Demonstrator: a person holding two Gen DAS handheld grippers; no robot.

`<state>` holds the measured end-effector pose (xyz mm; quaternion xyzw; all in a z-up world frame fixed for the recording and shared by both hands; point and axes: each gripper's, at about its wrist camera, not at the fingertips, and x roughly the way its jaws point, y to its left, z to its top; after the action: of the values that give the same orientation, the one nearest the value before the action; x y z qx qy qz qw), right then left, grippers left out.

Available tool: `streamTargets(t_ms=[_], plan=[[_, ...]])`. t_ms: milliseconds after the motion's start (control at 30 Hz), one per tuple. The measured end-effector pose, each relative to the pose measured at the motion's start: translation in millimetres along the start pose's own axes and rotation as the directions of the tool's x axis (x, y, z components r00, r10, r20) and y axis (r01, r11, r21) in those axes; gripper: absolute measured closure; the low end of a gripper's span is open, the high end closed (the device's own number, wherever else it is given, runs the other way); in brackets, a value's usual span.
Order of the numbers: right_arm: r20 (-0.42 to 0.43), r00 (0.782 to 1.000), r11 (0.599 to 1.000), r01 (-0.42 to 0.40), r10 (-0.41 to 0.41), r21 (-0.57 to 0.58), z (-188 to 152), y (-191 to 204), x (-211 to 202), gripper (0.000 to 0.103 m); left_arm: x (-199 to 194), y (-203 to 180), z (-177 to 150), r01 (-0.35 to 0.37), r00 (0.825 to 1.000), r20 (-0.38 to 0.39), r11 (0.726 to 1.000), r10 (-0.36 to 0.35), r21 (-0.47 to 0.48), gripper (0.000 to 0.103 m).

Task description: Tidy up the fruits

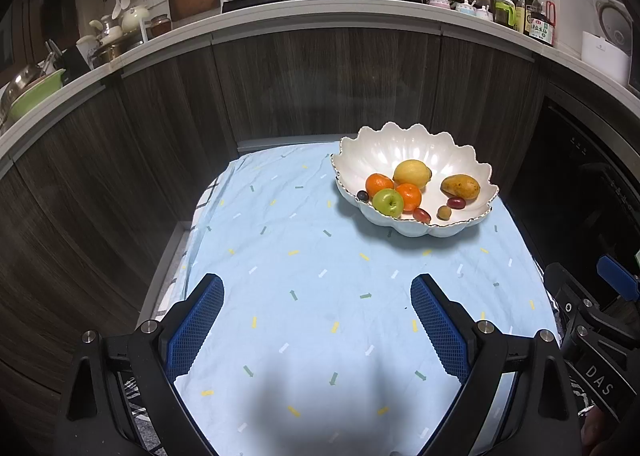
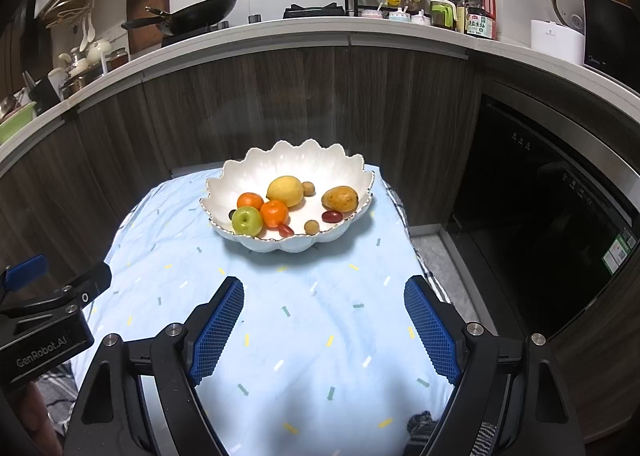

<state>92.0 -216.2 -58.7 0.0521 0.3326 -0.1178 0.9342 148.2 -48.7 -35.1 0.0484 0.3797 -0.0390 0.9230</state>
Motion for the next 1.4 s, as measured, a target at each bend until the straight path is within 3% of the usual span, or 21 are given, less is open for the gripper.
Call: streamTargets(t_ms=[800, 1033, 1400], plan=[[-0.006, 1.000, 1.000, -0.006, 0.006, 0.006, -3.7, 1.4, 0.6, 0.020, -0.6, -0.6, -0.5, 0.009, 1.000, -0.004, 1.000, -0.009, -0.004, 0.008], [-0.004, 1.000, 1.000, -0.006, 0.006, 0.006, -3.2, 1.4, 1.0, 0.020, -0.8, -0.8, -0.7, 0.006, 1.000, -0.011, 1.000, -0.006, 0.007, 0.013], [-0.006, 1.000, 1.000, -0.007, 0.007, 0.006, -3.3, 1.7, 0.9, 0.020, 1.8, 1.2, -1.2, 0.012, 1.000, -0.025, 1.000, -0.012, -0.001, 0.013]])
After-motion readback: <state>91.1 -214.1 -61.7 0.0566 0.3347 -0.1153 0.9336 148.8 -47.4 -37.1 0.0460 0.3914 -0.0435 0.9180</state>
